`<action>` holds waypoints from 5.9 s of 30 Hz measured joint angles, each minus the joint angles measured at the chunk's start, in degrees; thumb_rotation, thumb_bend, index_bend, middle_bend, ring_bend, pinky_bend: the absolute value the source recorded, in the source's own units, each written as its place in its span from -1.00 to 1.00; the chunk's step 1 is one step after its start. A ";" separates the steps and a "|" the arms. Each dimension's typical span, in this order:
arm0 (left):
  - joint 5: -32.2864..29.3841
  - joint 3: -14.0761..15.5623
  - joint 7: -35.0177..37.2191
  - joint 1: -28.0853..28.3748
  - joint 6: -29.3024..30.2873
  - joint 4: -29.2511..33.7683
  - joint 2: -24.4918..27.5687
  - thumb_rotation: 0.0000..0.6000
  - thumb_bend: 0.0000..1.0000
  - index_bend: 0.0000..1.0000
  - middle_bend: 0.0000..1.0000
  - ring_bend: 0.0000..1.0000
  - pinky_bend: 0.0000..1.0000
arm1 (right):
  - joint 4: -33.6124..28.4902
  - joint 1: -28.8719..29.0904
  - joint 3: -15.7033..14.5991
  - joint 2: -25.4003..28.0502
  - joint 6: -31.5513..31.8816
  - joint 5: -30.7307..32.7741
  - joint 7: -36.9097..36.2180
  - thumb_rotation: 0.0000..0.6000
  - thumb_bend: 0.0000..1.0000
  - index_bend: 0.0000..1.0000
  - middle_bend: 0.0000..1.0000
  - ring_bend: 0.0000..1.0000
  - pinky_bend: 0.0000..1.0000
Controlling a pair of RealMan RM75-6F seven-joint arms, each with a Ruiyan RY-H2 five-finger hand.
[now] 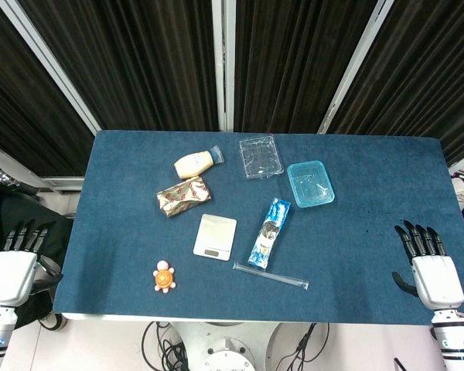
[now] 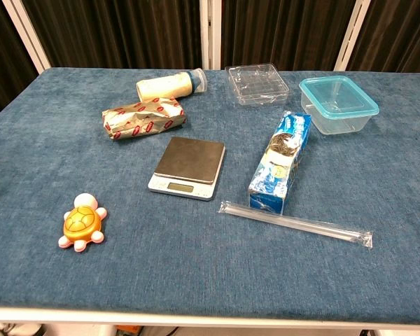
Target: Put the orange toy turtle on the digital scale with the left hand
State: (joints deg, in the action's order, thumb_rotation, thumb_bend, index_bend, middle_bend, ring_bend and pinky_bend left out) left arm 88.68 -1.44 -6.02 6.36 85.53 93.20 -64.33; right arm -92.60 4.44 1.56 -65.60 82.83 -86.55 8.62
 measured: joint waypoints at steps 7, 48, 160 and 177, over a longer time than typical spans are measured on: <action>0.18 -0.16 0.75 0.23 -0.07 -0.18 0.25 1.00 -0.82 -0.87 -0.75 -1.00 -0.95 | -0.18 -0.36 -0.09 0.34 0.67 -0.30 -0.14 1.00 -0.69 -1.00 -1.00 -1.00 -1.00; 9.13 0.86 15.65 23.00 -20.49 -12.75 -23.22 1.00 -0.74 -0.95 -0.48 -1.00 -1.00 | -0.02 -2.76 2.72 2.80 4.06 3.61 -4.30 1.00 -0.47 -1.00 -1.00 -1.00 -1.00; 5.23 5.60 13.93 28.74 -23.74 -25.55 -34.15 1.00 -0.06 -0.95 -0.47 -1.00 -1.00 | 3.09 -1.84 2.75 1.83 0.26 5.26 -6.71 1.00 -0.47 -1.00 -1.00 -1.00 -1.00; 5.23 3.30 12.28 27.83 -18.06 -11.43 -22.69 1.00 -0.73 -0.96 -0.65 -1.00 -0.99 | 3.25 -1.73 3.05 2.13 0.47 4.96 -7.94 1.00 -0.51 -1.00 -1.00 -1.00 -1.00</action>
State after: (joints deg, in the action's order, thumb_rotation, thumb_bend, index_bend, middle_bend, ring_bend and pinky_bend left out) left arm 93.91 1.86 6.26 34.19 67.48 81.77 -87.02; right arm -89.35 2.71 4.61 -63.48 83.30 -81.59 0.68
